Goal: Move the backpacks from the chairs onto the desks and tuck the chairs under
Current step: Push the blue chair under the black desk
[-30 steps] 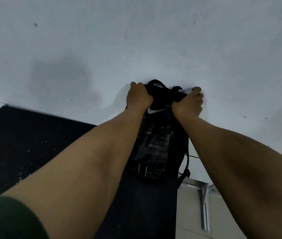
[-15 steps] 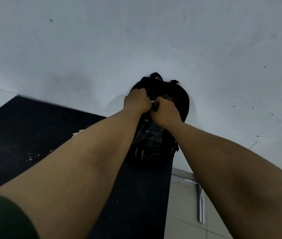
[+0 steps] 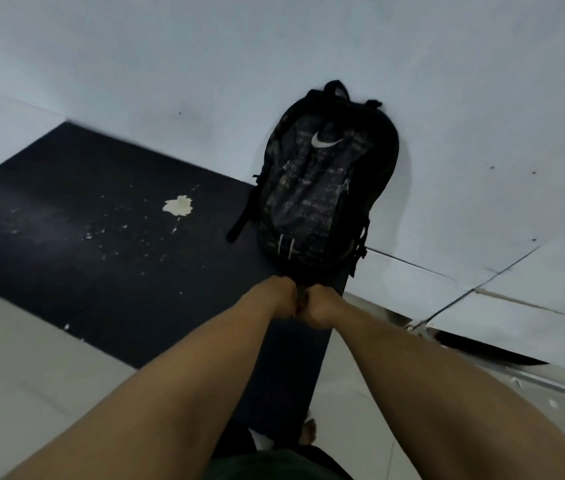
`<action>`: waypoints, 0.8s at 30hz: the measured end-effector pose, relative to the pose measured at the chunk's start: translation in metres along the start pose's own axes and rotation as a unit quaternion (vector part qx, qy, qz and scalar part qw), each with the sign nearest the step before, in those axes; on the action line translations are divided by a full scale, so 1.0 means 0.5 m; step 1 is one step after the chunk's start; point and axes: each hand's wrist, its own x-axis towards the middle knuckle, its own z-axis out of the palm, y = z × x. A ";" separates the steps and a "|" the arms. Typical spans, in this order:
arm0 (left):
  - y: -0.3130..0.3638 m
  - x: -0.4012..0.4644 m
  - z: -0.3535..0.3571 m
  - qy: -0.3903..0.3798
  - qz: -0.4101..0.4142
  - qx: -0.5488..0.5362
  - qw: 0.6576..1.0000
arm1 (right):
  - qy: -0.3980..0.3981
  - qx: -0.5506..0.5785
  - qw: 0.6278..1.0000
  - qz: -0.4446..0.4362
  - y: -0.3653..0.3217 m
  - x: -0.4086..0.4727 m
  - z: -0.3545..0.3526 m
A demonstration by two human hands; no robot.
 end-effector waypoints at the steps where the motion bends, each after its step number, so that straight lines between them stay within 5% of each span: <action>1: -0.009 -0.011 0.034 -0.011 -0.005 0.007 1.000 | -0.021 -0.014 1.000 0.008 0.003 -0.009 0.031; 24: -0.232 -0.329 0.413 0.001 -0.094 -0.110 0.990 | -0.071 0.024 0.995 0.062 -0.049 -0.269 0.466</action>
